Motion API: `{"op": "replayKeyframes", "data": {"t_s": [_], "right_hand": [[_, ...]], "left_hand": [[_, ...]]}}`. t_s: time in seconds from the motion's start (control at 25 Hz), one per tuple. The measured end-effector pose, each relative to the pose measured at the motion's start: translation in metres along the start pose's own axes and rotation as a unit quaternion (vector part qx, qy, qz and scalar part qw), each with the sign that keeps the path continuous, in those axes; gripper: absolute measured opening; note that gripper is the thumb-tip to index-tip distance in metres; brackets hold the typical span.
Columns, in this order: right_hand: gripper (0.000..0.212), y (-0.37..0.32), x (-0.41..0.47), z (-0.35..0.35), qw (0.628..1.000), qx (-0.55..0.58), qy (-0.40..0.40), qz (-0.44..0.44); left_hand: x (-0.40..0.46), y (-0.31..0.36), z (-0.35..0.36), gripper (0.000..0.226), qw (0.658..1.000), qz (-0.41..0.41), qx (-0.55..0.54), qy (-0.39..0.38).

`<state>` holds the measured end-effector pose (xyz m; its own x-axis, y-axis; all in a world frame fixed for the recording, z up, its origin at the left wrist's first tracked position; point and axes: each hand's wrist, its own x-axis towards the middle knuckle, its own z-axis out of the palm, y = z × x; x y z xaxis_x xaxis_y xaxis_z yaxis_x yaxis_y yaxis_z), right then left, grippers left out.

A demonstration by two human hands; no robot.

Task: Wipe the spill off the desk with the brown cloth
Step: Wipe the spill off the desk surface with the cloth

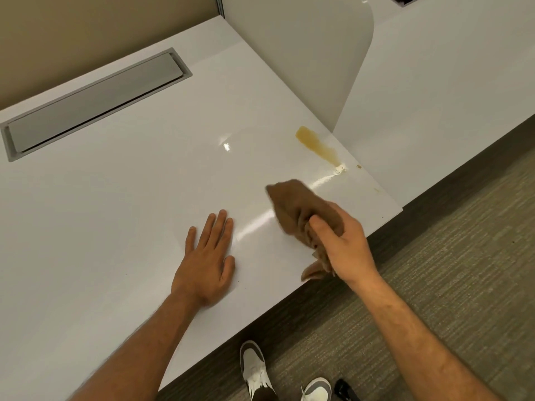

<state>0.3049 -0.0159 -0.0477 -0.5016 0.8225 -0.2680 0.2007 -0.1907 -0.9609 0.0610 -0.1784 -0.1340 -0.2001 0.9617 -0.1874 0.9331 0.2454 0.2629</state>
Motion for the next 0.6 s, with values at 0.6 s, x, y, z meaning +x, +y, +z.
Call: {"op": "replayKeyframes", "data": {"t_s": [0.6], "right_hand": [[0.075,0.012,0.177,0.117,0.816,-0.567,0.116,0.012]], "left_hand": [[0.003,-0.001,0.004,0.076,1.000,-0.003,0.005,-0.008]]}}
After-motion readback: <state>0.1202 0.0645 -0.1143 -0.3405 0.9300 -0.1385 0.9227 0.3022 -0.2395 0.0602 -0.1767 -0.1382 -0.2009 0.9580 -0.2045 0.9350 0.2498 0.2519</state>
